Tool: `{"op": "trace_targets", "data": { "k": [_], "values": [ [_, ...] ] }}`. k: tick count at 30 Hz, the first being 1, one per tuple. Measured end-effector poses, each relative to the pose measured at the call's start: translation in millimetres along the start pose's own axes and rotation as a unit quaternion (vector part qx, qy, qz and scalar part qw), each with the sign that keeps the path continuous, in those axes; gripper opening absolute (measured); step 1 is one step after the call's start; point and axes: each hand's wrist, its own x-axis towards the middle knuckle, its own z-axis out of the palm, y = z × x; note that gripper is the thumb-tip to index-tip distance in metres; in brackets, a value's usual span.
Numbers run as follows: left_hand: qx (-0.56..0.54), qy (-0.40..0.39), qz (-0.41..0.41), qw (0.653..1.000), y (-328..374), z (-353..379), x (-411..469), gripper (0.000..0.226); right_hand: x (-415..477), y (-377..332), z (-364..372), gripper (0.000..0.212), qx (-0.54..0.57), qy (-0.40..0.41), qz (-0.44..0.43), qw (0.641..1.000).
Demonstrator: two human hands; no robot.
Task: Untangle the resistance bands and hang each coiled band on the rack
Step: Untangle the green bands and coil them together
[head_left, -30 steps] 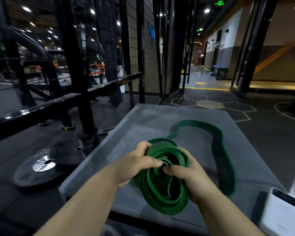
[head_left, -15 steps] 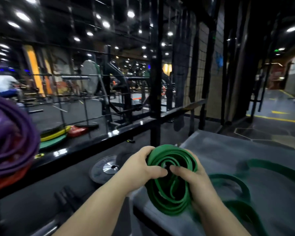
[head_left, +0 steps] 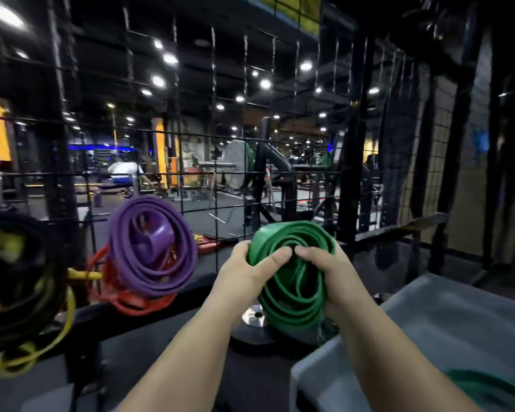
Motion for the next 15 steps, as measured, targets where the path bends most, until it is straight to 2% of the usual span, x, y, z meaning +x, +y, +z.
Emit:
{"op": "trace_targets", "data": {
  "k": [3,6,8,11,15],
  "values": [
    [-0.051,0.013,0.046,0.998,6,-13,3,0.081,20,-3,21,0.051,0.011,0.0,0.034,0.999],
    [-0.067,0.049,0.075,0.994,11,-24,10,0.087,36,-4,40,0.068,0.007,0.022,0.071,0.997],
    [-0.071,0.121,0.074,0.987,13,-24,15,0.091,46,-3,51,0.061,0.004,0.022,0.07,0.997],
    [-0.058,0.231,0.034,0.971,13,-20,21,0.095,60,0,61,0.033,0.009,0.023,0.06,0.998],
    [-0.092,0.254,0.027,0.962,12,-17,34,0.092,79,5,69,0.027,0.015,0.007,0.048,0.999]
  ]
}}
